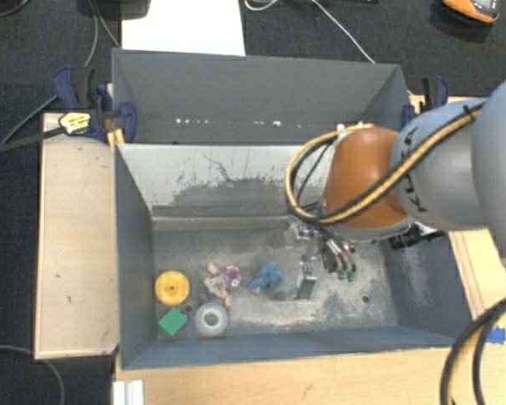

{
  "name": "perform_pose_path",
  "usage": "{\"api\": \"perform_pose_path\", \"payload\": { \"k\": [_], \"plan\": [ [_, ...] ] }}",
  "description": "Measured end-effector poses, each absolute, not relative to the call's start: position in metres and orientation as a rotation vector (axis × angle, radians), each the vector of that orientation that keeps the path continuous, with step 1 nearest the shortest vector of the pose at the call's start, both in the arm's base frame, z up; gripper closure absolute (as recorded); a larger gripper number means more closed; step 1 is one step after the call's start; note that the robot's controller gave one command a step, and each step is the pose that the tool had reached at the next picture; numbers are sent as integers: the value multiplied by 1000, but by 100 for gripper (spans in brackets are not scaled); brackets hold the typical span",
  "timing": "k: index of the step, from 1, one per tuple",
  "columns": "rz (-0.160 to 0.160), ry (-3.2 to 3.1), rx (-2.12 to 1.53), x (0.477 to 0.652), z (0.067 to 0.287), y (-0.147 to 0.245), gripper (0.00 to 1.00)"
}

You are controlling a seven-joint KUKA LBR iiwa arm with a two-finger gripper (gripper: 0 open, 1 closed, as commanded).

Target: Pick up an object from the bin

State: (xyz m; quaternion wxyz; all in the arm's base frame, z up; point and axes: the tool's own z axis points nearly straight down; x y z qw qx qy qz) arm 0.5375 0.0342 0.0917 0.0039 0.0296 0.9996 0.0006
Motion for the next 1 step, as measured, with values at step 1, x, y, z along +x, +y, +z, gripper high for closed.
{"api": "perform_pose_path", "payload": {
  "k": [1],
  "plan": [
    [5, 3134, 92, 539, 88, 65, 0]
  ]
}}
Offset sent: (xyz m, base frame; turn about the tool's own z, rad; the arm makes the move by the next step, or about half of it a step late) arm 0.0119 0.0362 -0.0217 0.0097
